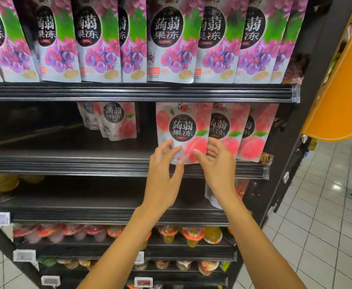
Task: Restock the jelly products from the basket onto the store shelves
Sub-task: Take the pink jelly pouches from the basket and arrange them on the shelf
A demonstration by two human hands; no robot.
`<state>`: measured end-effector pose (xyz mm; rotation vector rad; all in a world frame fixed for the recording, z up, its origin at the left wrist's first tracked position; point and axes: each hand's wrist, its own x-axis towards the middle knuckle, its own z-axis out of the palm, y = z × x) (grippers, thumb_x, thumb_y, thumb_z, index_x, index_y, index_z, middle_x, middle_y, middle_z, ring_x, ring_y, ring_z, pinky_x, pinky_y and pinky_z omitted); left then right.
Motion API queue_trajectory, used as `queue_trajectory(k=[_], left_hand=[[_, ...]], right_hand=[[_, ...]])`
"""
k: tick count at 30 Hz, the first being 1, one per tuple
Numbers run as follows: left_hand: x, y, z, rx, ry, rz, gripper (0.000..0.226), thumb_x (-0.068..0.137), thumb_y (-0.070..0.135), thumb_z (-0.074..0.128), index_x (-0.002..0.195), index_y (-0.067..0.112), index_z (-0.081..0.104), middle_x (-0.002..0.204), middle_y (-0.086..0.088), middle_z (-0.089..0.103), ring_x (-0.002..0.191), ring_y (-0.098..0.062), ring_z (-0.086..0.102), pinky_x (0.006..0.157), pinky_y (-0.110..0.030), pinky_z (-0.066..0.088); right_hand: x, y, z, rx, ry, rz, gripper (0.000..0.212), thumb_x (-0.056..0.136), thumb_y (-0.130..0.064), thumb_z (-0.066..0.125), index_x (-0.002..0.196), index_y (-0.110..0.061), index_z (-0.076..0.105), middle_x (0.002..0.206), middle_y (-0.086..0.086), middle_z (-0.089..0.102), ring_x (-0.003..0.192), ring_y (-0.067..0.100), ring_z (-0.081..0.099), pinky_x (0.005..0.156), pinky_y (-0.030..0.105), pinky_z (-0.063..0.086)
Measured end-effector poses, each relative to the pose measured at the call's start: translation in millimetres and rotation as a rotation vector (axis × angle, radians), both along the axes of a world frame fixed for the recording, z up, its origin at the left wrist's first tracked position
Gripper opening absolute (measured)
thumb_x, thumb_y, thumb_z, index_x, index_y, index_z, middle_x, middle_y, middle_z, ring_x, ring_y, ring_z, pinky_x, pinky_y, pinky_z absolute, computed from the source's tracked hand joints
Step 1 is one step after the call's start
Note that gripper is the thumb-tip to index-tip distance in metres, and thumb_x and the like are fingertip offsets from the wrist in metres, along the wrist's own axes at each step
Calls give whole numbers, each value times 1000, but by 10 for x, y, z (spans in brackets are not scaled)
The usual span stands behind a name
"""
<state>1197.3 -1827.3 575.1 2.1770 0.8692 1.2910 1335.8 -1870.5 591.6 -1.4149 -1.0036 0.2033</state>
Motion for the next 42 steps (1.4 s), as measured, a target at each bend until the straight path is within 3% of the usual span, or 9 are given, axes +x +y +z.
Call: queue_trajectory(k=[3, 7, 12, 16, 21, 26, 29, 31, 42], left_hand=[[9, 14, -1, 16, 7, -7, 34, 99, 24, 52, 133, 29, 55, 149, 14, 34, 134, 2, 29, 103, -7, 25], [69, 18, 33, 8, -5, -15, 33, 98, 20, 54, 131, 25, 57, 149, 10, 36, 136, -3, 30, 107, -9, 22], [149, 14, 55, -13, -35, -22, 33, 97, 17, 55, 129, 22, 59, 141, 9, 41, 134, -8, 38, 112, -29, 35], [173, 10, 32, -18, -50, -25, 33, 96, 14, 56, 128, 20, 61, 137, 9, 44, 131, -8, 41, 111, -33, 39], [204, -7, 41, -14, -63, -39, 33, 95, 14, 58, 127, 20, 62, 135, 10, 46, 129, -6, 43, 110, -29, 38], [203, -7, 51, 3, -98, -15, 34, 94, 11, 58, 125, 26, 61, 131, 11, 44, 127, 1, 37, 107, -14, 32], [236, -19, 61, -7, -90, -7, 35, 94, 10, 57, 125, 25, 61, 133, 9, 43, 126, 0, 37, 101, -1, 25], [272, -36, 58, -32, -77, -15, 35, 94, 10, 56, 125, 25, 61, 134, 8, 42, 125, -1, 38, 98, 3, 23], [363, -66, 51, -26, -59, -67, 40, 95, 10, 56, 122, 39, 57, 138, 13, 37, 129, 7, 32, 98, 4, 22]], right_hand=[[57, -81, -26, -31, -130, -134, 34, 89, -15, 71, 122, -16, 66, 100, -6, 71, 90, 1, 65, 80, 12, 53], [68, -104, -13, -116, -224, -279, 28, 89, -20, 71, 116, -27, 69, 95, -11, 74, 88, 8, 69, 79, 35, 57], [84, -160, -38, -154, -216, -395, 24, 88, -31, 71, 110, -39, 68, 91, -19, 75, 85, 3, 70, 75, 34, 56], [123, -192, -60, -121, -174, -365, 23, 88, -32, 72, 109, -37, 68, 87, -18, 74, 76, 0, 69, 76, 36, 56], [206, -226, -109, 15, -55, -358, 18, 87, -28, 71, 104, -34, 67, 80, -25, 68, 72, -7, 65, 68, 26, 55], [336, -278, -120, 13, 7, -496, 21, 93, -41, 62, 111, -30, 59, 60, -18, 64, 65, -8, 61, 56, 18, 36], [427, -300, -113, -58, 28, -465, 28, 95, -44, 58, 116, -27, 62, 55, -15, 66, 65, 3, 64, 65, 26, 47], [476, -313, -102, -92, 27, -438, 20, 95, -41, 58, 107, -27, 68, 54, -14, 66, 62, 9, 66, 69, 33, 54], [615, -346, -146, -94, 56, -502, 8, 93, -42, 60, 88, -42, 66, 56, -22, 66, 66, 13, 68, 71, 37, 55]])
